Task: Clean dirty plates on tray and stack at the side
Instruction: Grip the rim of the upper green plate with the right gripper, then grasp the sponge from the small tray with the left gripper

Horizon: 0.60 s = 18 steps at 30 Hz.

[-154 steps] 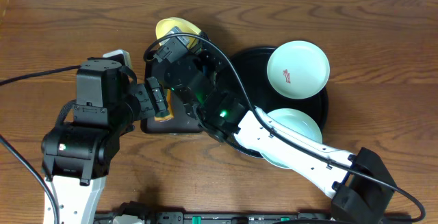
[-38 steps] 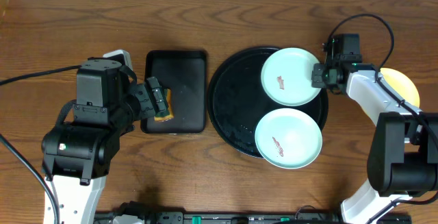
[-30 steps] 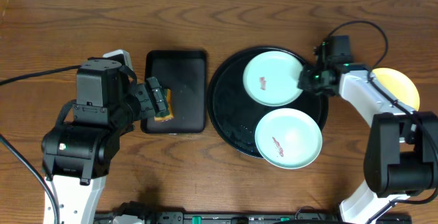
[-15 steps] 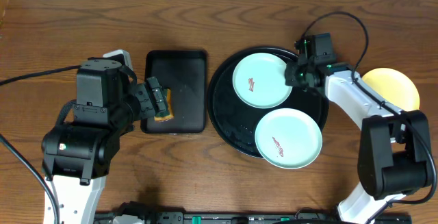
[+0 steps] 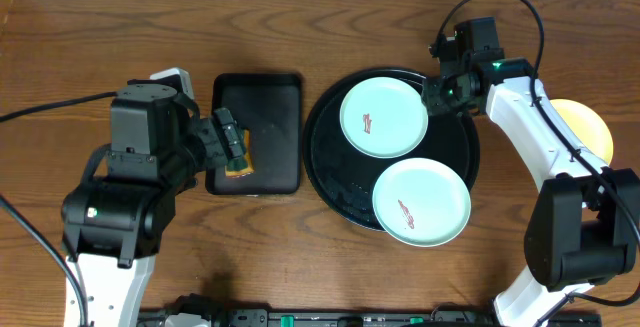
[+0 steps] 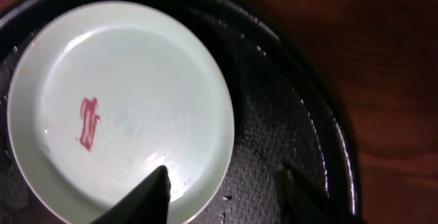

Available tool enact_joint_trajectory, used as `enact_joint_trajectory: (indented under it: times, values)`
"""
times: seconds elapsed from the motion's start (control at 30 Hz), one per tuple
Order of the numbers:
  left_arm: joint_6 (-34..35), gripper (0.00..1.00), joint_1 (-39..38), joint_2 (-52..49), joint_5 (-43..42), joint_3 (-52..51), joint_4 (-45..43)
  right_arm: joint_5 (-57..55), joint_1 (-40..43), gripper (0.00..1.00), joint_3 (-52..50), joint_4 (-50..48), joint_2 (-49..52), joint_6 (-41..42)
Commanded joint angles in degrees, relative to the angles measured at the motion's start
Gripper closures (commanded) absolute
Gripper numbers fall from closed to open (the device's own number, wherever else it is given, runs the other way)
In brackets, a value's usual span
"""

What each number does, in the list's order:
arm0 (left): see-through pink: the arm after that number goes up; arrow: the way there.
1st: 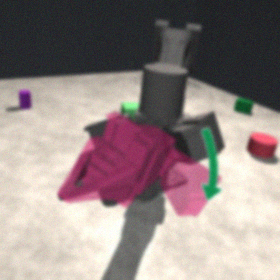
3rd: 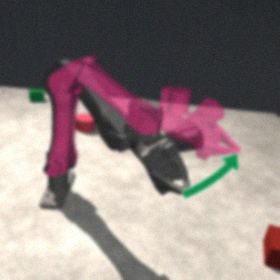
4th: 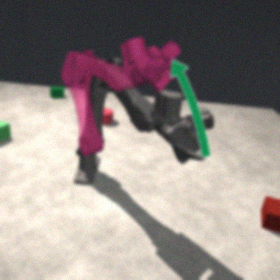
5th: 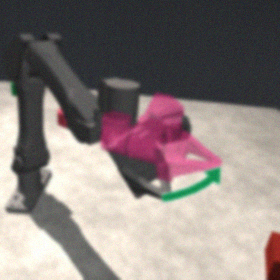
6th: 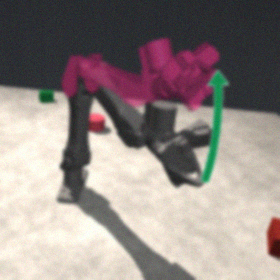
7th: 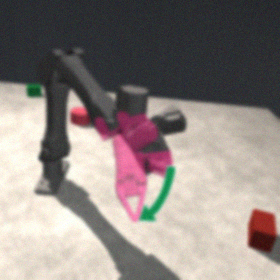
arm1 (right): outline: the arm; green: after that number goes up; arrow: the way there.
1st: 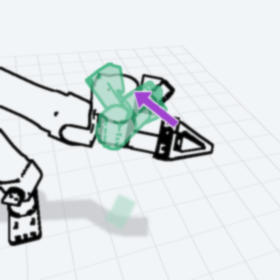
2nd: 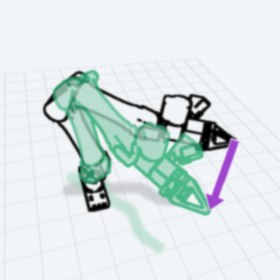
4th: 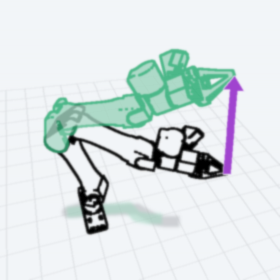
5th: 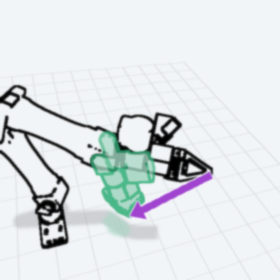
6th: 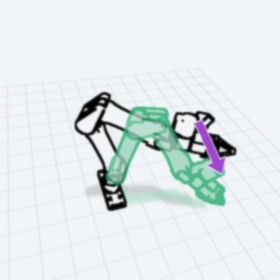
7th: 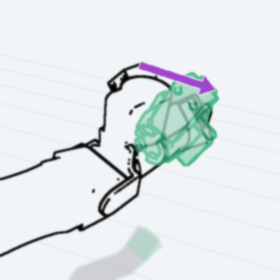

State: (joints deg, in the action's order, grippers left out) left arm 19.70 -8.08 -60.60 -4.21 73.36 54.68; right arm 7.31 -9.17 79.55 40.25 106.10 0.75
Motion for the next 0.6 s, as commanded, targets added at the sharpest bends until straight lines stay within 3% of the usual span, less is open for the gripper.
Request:
enact_joint_trajectory:
  times: [0.0,0.17,0.3,0.57]
  values:
    - [3.02,0.1,-0.46,-4.26,-0.39,-4.09,0.28,0.37,0.07,0.5,0.44,0.5,-0.74,1.42]
    - [3.1,0.16,-1.38,-13.75,1.25,-10.32,-1.81,0.26,0.09,0.49,0.42,0.46,-0.74,3.96]
    - [3.5,0.3,-1.27,-23.12,6.4,-10.69,-6.08,0.26,0.09,0.48,0.42,0.46,-0.74,3.91]
    - [2.19,0.55,-1.27,-39.91,6.43,-10.69,-16.41,0.26,0.07,0.48,0.35,0.5,-0.74,4.2]
